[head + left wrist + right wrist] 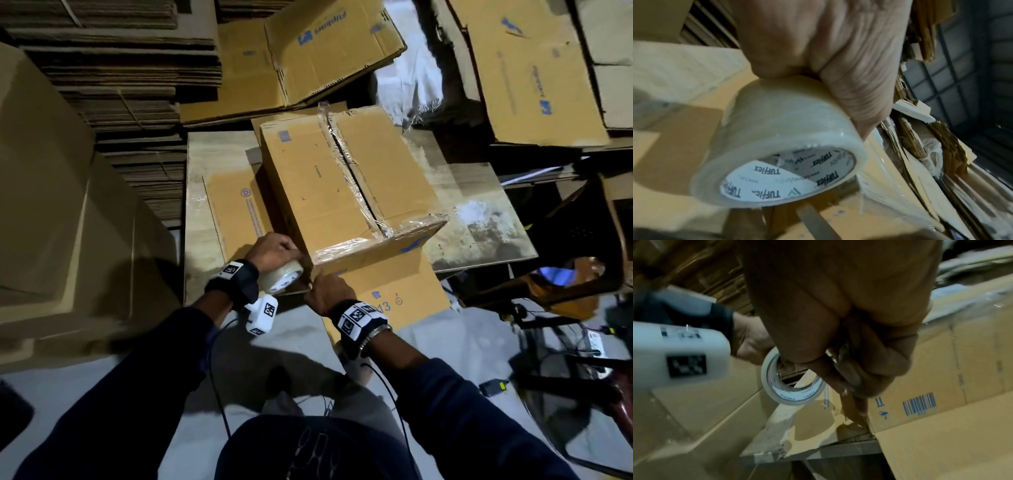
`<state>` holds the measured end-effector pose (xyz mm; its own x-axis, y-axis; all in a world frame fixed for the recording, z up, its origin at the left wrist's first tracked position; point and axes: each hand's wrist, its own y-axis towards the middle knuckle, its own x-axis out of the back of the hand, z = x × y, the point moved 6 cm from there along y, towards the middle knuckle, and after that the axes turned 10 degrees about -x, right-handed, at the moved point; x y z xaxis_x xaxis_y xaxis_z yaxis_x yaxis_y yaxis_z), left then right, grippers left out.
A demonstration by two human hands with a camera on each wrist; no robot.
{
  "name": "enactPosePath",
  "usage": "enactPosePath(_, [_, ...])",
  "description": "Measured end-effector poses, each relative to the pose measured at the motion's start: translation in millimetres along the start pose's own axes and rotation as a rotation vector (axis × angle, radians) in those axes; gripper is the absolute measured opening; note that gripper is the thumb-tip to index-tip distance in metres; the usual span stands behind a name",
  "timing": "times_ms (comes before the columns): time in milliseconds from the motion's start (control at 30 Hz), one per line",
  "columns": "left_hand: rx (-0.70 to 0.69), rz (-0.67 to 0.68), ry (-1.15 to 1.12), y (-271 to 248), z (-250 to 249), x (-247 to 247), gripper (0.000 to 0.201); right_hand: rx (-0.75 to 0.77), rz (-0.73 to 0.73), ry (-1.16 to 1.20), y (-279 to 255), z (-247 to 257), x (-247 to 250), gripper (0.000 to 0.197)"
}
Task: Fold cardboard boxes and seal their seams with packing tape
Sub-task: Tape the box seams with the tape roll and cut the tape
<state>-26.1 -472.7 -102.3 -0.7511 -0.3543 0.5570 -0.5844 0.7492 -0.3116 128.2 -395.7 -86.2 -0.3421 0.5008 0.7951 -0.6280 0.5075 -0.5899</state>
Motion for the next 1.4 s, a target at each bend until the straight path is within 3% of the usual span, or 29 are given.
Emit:
enactPosePath(100, [0.016,0.03,0.05,1.2,20.2,11.1,0.015,-0.026,-0.006,0.021,-6.1,-17.4,-1.1,0.042])
enactPosePath(233, [0.045,0.011,0.004,-6.7,39.2,11.0,0.015,0.023,-0.326,0.247,1.3,-27.4,32.7,0.035])
enactPosePath(400, [0.088,-0.13,-0.076,-15.0,34.5,4.0,0.018,-0.025,-0.423,0.164,36.5,-17.8,43.5,0.063])
enactPosePath(533, [0.104,-0.223,-0.167,-11.7,39.2,6.5,0.02,-0.009,-0.4,0.059,45.8,-14.9,40.6,0.064])
enactPosePath(633, [0.113,-0.307,-0.237,-4.6,30.6,20.5,0.018,0.015,-0.251,0.051,57.6,-18.0,39.9,0.073])
enactPosePath(700, [0.075,-0.368,-0.249,3.9,24.2,35.5,0.016,0.025,-0.115,0.193,66.9,-22.0,46.0,0.081])
enactPosePath(767, [0.035,-0.431,-0.238,14.2,16.2,52.0,0.017,0.045,-0.105,0.394,77.7,-30.9,68.4,0.07])
enactPosePath(833, [0.04,-0.46,-0.231,27.1,11.7,64.9,0.026,0.038,-0.268,0.46,94.4,-46.4,102.0,0.046])
enactPosePath(900, [0.061,-0.488,-0.21,42.9,7.6,74.7,0.03,-0.014,-0.42,0.431,121.4,-69.6,132.7,0.036])
enactPosePath(1000, [0.03,-0.562,-0.145,71.0,6.5,89.9,0.02,-0.093,-0.514,0.278,167.4,-101.8,168.2,0.043])
enactPosePath(1133, [-0.05,-0.602,-0.096,99.7,-7.2,108.4,0.02,-0.23,-0.502,-0.075,207.0,-140.9,193.7,0.057])
enactPosePath(1200, [-0.135,-0.603,-0.089,109.3,-18.0,116.5,0.022,-0.274,-0.478,-0.131,213.5,-144.0,193.5,0.058])
enactPosePath(1267, [-0.207,-0.579,-0.098,120.0,-34.4,124.6,0.017,-0.238,-0.559,-0.017,214.7,-132.5,204.1,0.057])
enactPosePath(1300, [-0.25,-0.547,-0.097,127.0,-45.6,129.0,0.018,-0.14,-0.585,0.125,213.2,-117.5,213.7,0.055])
enactPosePath(1333, [-0.303,-0.493,-0.104,134.7,-58.2,132.0,0.019,0.0,-0.538,0.327,211.0,-97.2,224.3,0.051])
enactPosePath(1400, [-0.366,-0.349,-0.154,152.2,-81.5,134.4,0.024,0.228,-0.257,0.738,206.5,-47.4,242.8,0.047])
